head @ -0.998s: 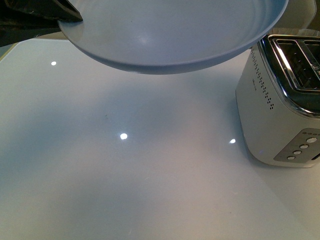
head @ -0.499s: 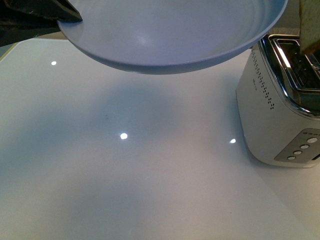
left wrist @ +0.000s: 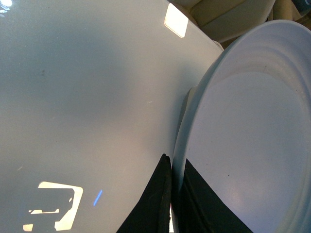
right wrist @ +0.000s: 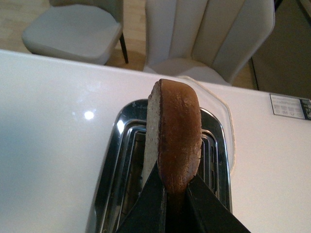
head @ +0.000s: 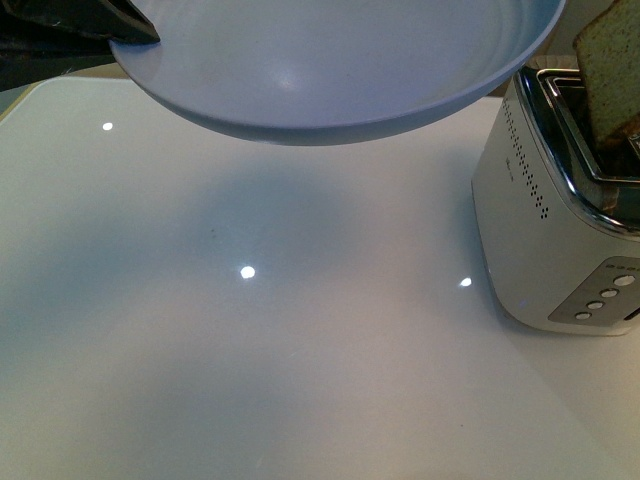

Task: Left arm holds plate, right arm toasts bread

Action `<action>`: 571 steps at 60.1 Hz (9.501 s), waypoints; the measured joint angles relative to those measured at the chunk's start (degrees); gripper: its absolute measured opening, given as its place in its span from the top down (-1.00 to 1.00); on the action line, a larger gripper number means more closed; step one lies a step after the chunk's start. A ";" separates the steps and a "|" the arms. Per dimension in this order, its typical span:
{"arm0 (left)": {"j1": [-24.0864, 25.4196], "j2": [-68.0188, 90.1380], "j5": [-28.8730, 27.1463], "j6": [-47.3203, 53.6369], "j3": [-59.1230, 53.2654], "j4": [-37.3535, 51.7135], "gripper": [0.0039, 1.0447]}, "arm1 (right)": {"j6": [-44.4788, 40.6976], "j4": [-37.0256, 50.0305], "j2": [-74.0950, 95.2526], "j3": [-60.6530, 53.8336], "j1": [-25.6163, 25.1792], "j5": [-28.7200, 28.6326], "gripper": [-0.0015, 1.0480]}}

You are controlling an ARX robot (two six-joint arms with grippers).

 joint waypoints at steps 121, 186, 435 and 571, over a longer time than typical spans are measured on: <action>0.79 0.00 0.90 0.63 0.00 -0.37 0.95 | 11.54 4.26 -23.89 -17.33 -4.96 -6.56 -0.83; 1.29 0.00 0.90 1.44 0.00 -0.96 0.95 | 6.34 21.35 -53.11 -47.45 -5.22 -6.40 0.97; 46.97 56.28 22.53 40.13 11.45 22.53 0.95 | 6.27 -6.54 -84.91 -50.10 -5.22 -6.40 -0.83; 20.13 -42.53 -10.69 41.44 -37.51 31.08 0.26 | 6.27 -6.54 -84.94 -50.10 -5.22 -6.40 -0.83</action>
